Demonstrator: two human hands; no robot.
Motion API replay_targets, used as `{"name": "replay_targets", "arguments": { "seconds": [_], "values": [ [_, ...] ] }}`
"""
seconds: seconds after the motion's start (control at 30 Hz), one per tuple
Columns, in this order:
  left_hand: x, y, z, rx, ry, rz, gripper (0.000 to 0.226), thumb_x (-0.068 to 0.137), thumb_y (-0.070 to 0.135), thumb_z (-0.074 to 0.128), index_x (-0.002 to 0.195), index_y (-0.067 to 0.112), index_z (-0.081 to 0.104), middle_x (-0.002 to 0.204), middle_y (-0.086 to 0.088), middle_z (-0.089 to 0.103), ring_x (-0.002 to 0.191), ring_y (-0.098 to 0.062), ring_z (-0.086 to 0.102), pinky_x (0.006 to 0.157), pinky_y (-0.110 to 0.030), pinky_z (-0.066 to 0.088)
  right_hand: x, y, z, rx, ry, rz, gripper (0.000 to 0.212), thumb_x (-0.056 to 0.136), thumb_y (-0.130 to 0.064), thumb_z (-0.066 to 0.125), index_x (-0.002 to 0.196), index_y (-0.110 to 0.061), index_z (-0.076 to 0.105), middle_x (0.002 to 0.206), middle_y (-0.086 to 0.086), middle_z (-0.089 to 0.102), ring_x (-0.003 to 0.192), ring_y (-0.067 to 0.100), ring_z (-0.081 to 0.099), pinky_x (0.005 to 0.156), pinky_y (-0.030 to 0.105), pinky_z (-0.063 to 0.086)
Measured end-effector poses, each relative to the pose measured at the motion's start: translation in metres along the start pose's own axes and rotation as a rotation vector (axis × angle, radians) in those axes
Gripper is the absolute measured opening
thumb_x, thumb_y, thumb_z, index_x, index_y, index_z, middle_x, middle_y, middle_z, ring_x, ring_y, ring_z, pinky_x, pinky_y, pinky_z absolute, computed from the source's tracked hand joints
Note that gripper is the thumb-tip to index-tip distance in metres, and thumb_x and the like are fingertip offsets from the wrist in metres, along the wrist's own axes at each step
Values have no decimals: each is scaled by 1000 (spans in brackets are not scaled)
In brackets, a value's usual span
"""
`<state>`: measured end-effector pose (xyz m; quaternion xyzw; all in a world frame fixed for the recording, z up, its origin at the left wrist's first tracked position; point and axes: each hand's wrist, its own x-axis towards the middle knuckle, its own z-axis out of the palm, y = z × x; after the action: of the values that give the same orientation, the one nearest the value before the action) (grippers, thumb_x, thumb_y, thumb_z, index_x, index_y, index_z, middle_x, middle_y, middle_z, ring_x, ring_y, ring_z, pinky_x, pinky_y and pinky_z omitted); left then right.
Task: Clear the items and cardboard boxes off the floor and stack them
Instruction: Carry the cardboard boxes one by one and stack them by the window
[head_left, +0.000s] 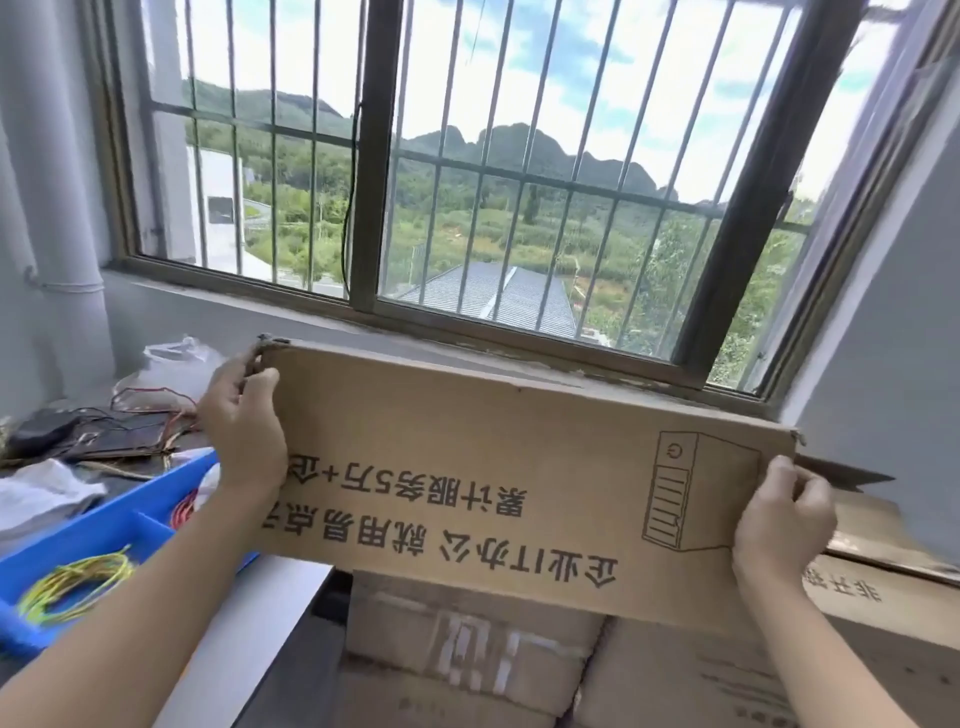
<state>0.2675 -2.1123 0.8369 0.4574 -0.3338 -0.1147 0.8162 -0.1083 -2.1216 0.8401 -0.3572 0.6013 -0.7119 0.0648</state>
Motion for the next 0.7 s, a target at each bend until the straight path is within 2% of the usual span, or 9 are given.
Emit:
{"name": "replay_targets", "arguments": {
  "seconds": [0.1, 0.17, 0.2, 0.27, 0.33, 0.37, 0.47, 0.57, 0.7],
  "values": [
    [21, -29, 37, -15, 25, 27, 33, 89, 4, 44, 119, 11, 55, 91, 6, 58, 74, 18, 53, 74, -1, 37, 28, 24, 44, 8, 4, 21, 40, 88, -34, 42, 106, 0, 55, 101, 15, 55, 95, 26, 50, 81, 35, 35],
    [33, -51, 62, -30, 62, 10, 35, 91, 9, 41, 118, -3, 58, 86, 6, 62, 71, 17, 52, 71, -1, 36, 46, 42, 74, 6, 10, 23, 50, 81, -40, 38, 105, 1, 56, 101, 17, 56, 101, 32, 52, 86, 39, 38],
    [40, -62, 73, -26, 82, -6, 39, 90, 17, 40, 115, -4, 61, 75, 16, 63, 69, 15, 52, 71, -4, 37, 55, 50, 87, 5, 5, 25, 50, 80, -41, 36, 103, -1, 55, 100, 15, 55, 102, 32, 53, 86, 39, 37],
    [54, -85, 94, -47, 127, -71, 41, 83, 39, 41, 97, 16, 72, 63, 22, 63, 70, 7, 51, 73, -18, 40, 72, 67, 112, 6, -9, 35, 44, 85, -37, 38, 103, 0, 54, 98, 11, 51, 95, 26, 50, 79, 34, 34],
    [68, -109, 111, -102, 174, -160, 41, 73, 54, 37, 67, 37, 74, 57, 21, 62, 67, 0, 49, 66, -20, 40, 84, 82, 132, 9, -14, 48, 44, 88, -34, 38, 106, 4, 53, 96, 11, 50, 90, 20, 45, 77, 29, 29],
    [74, -123, 118, -124, 176, -189, 45, 75, 55, 33, 63, 38, 73, 56, 19, 62, 65, -2, 49, 61, -19, 39, 87, 90, 141, 5, -11, 56, 48, 86, -36, 37, 106, 5, 53, 95, 11, 51, 90, 21, 45, 76, 30, 29],
    [84, -165, 135, -101, 127, -228, 56, 89, 50, 19, 74, 28, 68, 61, 14, 60, 66, -8, 48, 60, -22, 36, 93, 113, 167, -41, 28, 98, 56, 80, -40, 31, 102, 6, 53, 99, 21, 56, 96, 32, 52, 79, 38, 35],
    [94, -196, 148, -58, 102, -244, 40, 78, 52, 27, 75, 28, 59, 74, 5, 55, 65, -7, 47, 60, -21, 36, 91, 134, 191, -81, 56, 103, 55, 81, -38, 31, 104, 7, 52, 110, 27, 57, 104, 37, 53, 85, 39, 37],
    [101, -241, 157, 71, 62, -261, 28, 79, 50, 30, 67, 27, 42, 70, 6, 41, 65, -6, 38, 72, -31, 32, 77, 163, 210, -132, 69, 143, 60, 77, -37, 27, 112, 9, 46, 117, 29, 52, 108, 39, 49, 88, 40, 35]
  ]
}}
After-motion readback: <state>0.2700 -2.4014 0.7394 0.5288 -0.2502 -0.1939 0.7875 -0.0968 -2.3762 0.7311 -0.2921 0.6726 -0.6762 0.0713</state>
